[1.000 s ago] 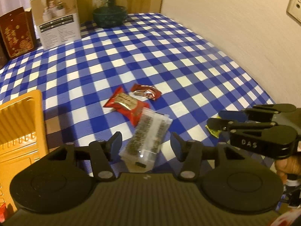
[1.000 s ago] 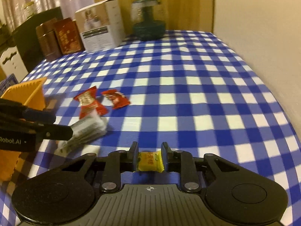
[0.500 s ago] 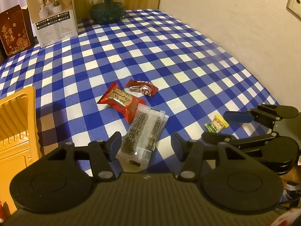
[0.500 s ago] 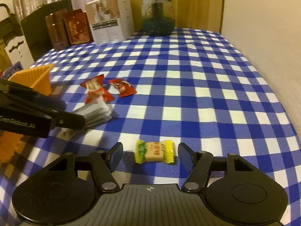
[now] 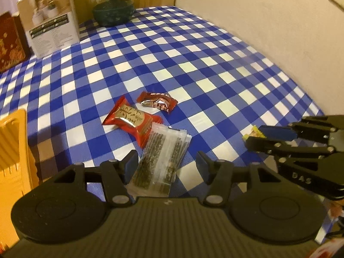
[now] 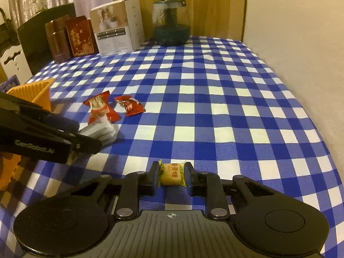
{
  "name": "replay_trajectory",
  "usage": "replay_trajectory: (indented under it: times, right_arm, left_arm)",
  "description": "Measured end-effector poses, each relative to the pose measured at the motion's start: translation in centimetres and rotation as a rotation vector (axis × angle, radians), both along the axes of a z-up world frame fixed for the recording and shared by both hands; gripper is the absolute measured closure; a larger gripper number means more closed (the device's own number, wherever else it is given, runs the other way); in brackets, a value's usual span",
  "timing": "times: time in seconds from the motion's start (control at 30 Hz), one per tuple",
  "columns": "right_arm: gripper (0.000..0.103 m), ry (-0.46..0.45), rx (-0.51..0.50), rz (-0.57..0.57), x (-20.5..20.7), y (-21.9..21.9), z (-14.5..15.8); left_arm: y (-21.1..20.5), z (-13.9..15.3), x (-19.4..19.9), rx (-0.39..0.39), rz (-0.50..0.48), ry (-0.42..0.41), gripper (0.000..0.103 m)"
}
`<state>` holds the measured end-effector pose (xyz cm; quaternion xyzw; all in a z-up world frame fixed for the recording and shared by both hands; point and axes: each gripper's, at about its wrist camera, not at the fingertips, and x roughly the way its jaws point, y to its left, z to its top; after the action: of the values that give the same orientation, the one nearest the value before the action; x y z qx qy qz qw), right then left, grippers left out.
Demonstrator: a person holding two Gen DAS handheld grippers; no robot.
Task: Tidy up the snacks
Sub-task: 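Carry the seed packet and yellow candy toward the orange tray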
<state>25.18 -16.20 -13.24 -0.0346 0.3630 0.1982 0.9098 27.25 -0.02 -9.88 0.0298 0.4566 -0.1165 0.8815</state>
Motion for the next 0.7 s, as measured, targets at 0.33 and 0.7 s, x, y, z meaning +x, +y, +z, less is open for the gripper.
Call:
replay_trajectory:
  times: [0.33,0.7]
  right_arm:
    - [0.079,0.014,0.034,-0.044,-0.6,-1.1,0.5]
    - [0.079,0.020,0.056,-0.083,-1.8,-1.5,2.1]
  left_arm:
    - [-0.8,-1.0,0.8,0.079,-0.045,0.026,0.064]
    - [-0.3,0.7,-2.6,-0.027,0.033,0.039,0.068]
